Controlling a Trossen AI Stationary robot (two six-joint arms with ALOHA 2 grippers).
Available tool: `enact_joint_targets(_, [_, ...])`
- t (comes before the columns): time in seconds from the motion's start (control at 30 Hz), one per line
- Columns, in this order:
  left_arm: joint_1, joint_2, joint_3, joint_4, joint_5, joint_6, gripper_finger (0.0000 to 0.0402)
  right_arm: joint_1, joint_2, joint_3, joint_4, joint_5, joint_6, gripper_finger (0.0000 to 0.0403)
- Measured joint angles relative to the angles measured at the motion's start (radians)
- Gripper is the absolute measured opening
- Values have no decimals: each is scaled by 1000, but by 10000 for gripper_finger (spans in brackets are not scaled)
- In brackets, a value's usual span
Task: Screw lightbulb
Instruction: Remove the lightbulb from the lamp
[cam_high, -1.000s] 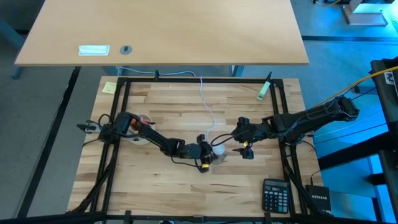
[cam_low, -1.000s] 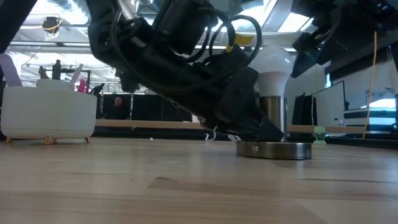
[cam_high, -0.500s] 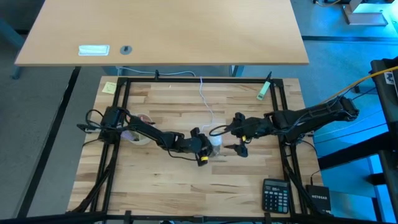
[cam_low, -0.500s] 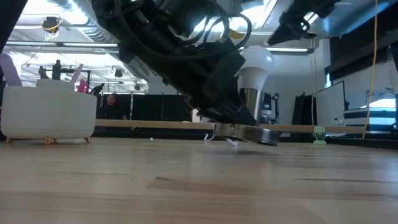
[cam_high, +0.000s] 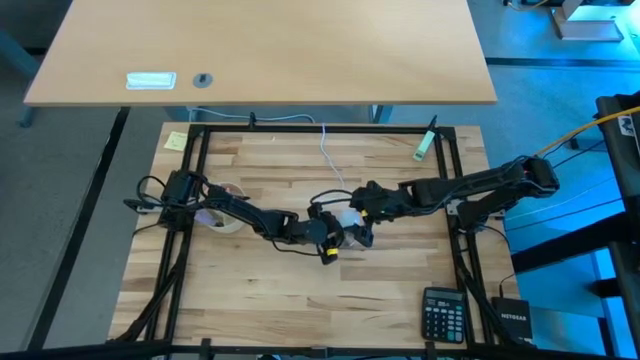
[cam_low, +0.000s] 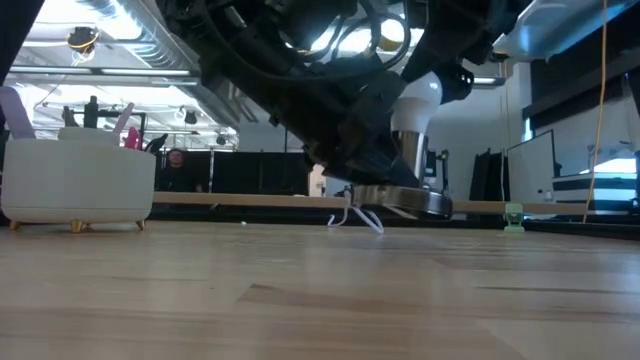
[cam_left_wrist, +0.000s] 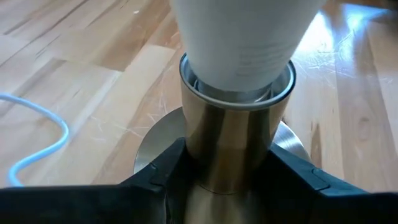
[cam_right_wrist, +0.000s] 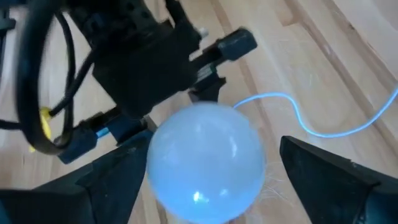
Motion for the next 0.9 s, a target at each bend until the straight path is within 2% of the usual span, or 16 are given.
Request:
enact_joint_targets(0.23, [-1, 0, 0, -2, 0, -3, 155, 0, 5, 1, 13, 7, 7, 301])
enact_joint_targets(0.47, [-1, 0, -1, -11, 4, -2, 155, 0, 23, 2, 16, -31, -38, 240])
enact_joint_targets(0.63, [-3, 0, -1, -10, 26, 34, 155, -1, 10, 2, 16, -140, -236, 222])
enact_joint_targets(0.8, [-8, 0, 1, -5, 176, 132, 155, 2, 10, 0, 19, -285, -549, 219])
enact_joint_targets(0.9, [-21, 0, 2, -3, 198, 169, 155, 1, 10, -1, 29, -353, -714, 219])
